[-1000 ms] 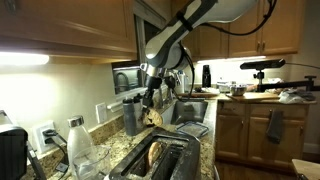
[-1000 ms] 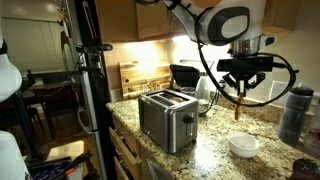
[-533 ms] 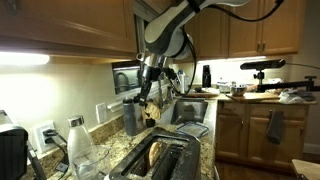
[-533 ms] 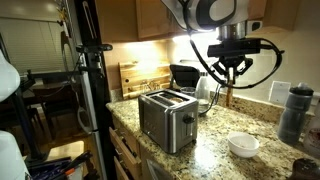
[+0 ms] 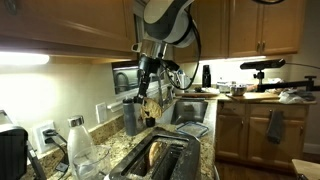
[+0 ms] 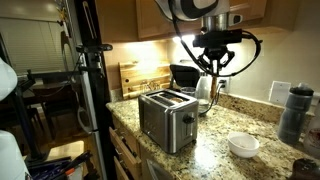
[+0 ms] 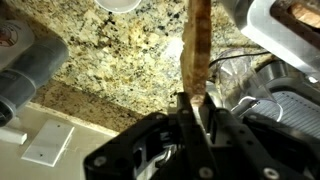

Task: Put the bread in the toaster

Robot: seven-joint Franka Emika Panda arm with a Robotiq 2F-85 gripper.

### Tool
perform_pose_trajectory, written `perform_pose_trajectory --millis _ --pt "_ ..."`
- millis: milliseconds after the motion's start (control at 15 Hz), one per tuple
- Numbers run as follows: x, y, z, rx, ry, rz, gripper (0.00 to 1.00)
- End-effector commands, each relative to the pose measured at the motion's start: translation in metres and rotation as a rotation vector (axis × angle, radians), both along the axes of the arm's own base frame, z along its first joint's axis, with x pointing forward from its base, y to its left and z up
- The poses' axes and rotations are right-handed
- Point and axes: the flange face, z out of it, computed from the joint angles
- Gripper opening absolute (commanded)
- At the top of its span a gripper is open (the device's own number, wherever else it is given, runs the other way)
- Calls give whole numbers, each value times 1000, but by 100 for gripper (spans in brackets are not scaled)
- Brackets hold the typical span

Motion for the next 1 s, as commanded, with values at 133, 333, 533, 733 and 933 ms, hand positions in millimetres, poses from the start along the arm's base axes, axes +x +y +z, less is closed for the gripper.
perform_pose_trajectory --millis 133,333,533,733,933 --pt "-31 18 13 -3 77 126 10" --pt "-37 30 17 -14 102 187 10" --pt "-45 46 20 -18 110 257 10" --pt "-52 62 18 -17 107 340 9" --pt "-59 74 8 -5 124 413 10"
